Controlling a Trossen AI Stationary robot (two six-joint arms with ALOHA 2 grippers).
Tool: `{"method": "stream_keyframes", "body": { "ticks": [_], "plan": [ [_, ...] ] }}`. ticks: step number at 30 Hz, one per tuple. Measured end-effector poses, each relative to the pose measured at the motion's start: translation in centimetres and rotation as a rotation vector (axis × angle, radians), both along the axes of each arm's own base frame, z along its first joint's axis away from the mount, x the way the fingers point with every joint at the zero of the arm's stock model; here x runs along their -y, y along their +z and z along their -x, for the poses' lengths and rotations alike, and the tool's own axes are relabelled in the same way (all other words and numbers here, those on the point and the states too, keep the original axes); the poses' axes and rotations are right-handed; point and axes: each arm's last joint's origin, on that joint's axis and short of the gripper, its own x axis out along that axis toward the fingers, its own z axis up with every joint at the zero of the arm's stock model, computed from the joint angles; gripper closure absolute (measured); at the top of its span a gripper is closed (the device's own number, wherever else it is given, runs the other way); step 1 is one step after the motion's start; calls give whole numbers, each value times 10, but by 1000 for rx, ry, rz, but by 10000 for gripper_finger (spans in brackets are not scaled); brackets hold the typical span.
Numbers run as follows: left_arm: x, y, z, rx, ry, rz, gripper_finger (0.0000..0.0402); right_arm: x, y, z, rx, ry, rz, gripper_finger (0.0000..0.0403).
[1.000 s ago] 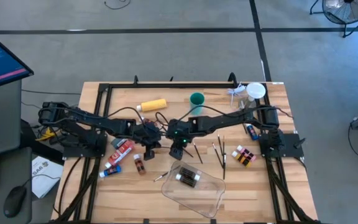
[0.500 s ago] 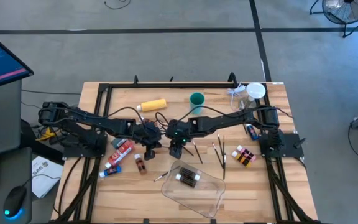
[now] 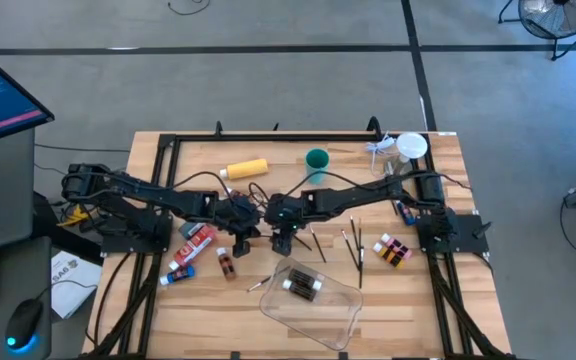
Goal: Pick & Place Paint Supplies
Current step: Put the gold paint brush into the green cup
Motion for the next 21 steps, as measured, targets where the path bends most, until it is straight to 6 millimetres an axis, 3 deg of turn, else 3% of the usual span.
{"method": "stream_keyframes", "body": {
  "ticks": [9, 12, 17, 21],
  "plan": [
    [0, 5, -4, 36, 1, 2, 401, -2, -32, -2, -91, -32, -55, 225],
    [0, 4, -3, 32, 2, 3, 401, -2, -32, -1, -100, -39, -58, 268],
    [-1, 4, -3, 31, 10, -5, 401, 1, -30, 0, -108, -24, -53, 380],
    [-2, 4, -3, 25, 11, 4, 401, 4, -30, 1, -116, -54, -69, 393]
  ]
}}
